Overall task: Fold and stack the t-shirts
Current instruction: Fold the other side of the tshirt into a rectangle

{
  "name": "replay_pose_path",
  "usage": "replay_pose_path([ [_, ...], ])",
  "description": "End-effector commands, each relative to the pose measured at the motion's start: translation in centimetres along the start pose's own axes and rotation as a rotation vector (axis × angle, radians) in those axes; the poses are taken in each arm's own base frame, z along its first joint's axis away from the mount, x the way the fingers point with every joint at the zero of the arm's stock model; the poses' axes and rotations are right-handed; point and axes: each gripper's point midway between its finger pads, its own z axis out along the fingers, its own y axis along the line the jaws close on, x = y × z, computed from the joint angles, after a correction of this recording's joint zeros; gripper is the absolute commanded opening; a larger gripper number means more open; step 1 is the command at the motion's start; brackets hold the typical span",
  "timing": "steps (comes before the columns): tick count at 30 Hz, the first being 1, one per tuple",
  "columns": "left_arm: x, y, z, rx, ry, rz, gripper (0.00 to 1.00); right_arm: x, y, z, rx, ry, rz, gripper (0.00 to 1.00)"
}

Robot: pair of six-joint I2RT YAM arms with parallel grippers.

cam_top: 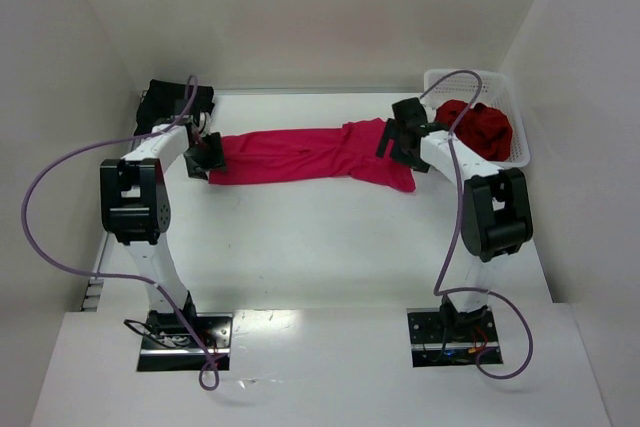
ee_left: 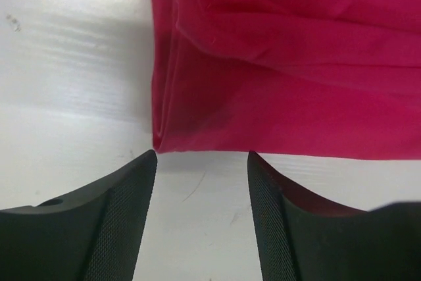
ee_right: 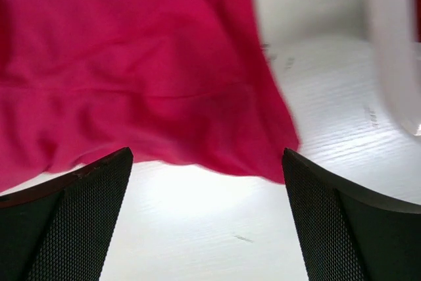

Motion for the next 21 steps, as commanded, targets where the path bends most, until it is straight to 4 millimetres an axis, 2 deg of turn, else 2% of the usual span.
replay_pose_path([
  [1, -2.8, -2.1, -1.6, 0.261, -0.085, -0.041, 0.68, 0.7, -1.9, 0.8, 0.033, 0.033, 0.043, 1.00],
  [7, -2.8, -2.5, -1.3, 0.289, -0.078, -0.006, 0.73, 1.8, -3.1, 1.6, 0.080, 0.077, 0.037, 1.00],
  [11, -3.4, -2.0, -1.2, 0.278, -0.088, -0.014, 0.73, 4.1, -3.3, 2.4, 0.072, 0.135, 0.052, 1.00],
  [15, -4.0, -0.9, -0.7, 0.237, -0.098, -0.017, 0.73, 4.6, -3.5, 2.5, 0.072, 0.136, 0.052, 1.00],
  [17, -3.9, -0.7, -0.3, 0.225, -0.091, -0.020, 0.73, 4.9, -3.7, 2.6, 0.073, 0.137, 0.052, 0.93],
  [18, -3.9, -0.7, -0.3, 0.225, -0.091, -0.020, 0.70, 4.8, -3.3, 2.7, 0.059, 0.134, 0.055, 0.82],
  [19, -4.1, -0.7, -0.1, 0.225, -0.091, -0.020, 0.68, 5.2, -3.6, 2.8, 0.064, 0.143, 0.053, 0.78],
  [20, -4.2, -0.2, 0.0, 0.195, -0.097, -0.022, 0.61, 5.0, -3.2, 2.8, 0.049, 0.137, 0.056, 0.76],
  [21, -4.1, -0.5, 0.1, 0.185, -0.097, -0.010, 0.60, 5.2, -3.2, 3.0, 0.041, 0.140, 0.057, 0.76],
])
